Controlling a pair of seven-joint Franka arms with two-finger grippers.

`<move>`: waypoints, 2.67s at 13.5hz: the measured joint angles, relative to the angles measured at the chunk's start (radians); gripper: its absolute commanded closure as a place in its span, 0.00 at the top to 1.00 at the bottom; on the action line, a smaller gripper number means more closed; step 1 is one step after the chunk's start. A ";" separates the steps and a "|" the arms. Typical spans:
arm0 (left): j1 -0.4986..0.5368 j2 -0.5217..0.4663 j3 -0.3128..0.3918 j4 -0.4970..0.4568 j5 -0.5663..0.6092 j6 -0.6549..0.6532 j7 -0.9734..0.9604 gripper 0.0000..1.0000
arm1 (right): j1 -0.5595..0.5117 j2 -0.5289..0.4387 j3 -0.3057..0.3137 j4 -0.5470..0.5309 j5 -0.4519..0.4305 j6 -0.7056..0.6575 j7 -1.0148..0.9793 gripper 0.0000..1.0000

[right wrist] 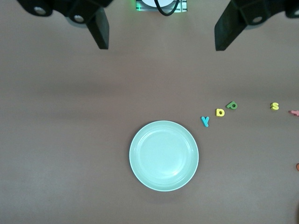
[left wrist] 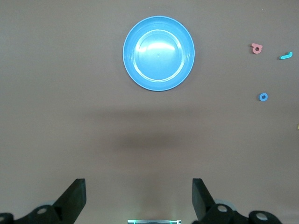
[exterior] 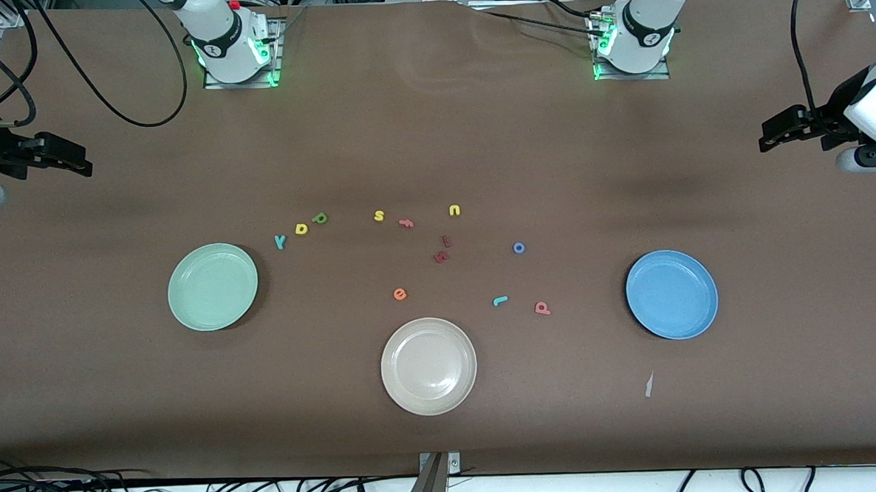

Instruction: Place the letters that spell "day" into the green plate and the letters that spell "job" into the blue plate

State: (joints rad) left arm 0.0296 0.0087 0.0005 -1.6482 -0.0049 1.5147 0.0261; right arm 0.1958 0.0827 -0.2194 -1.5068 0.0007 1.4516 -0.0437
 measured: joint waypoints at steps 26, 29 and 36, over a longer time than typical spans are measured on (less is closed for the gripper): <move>-0.003 0.026 0.000 0.031 0.000 0.000 0.000 1.00 | 0.000 0.000 0.000 0.000 0.000 0.000 0.001 1.00; -0.003 0.026 0.000 0.031 0.000 0.000 0.000 1.00 | 0.000 0.000 0.000 0.000 0.000 0.000 0.001 1.00; -0.003 0.026 0.000 0.031 0.000 -0.007 0.000 1.00 | 0.000 -0.001 -0.003 0.001 0.000 -0.011 -0.001 1.00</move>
State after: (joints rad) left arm 0.0264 0.0349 0.0006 -1.6168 -0.0049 1.5076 0.0261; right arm 0.1956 0.0819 -0.2227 -1.5054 0.0007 1.4409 -0.0443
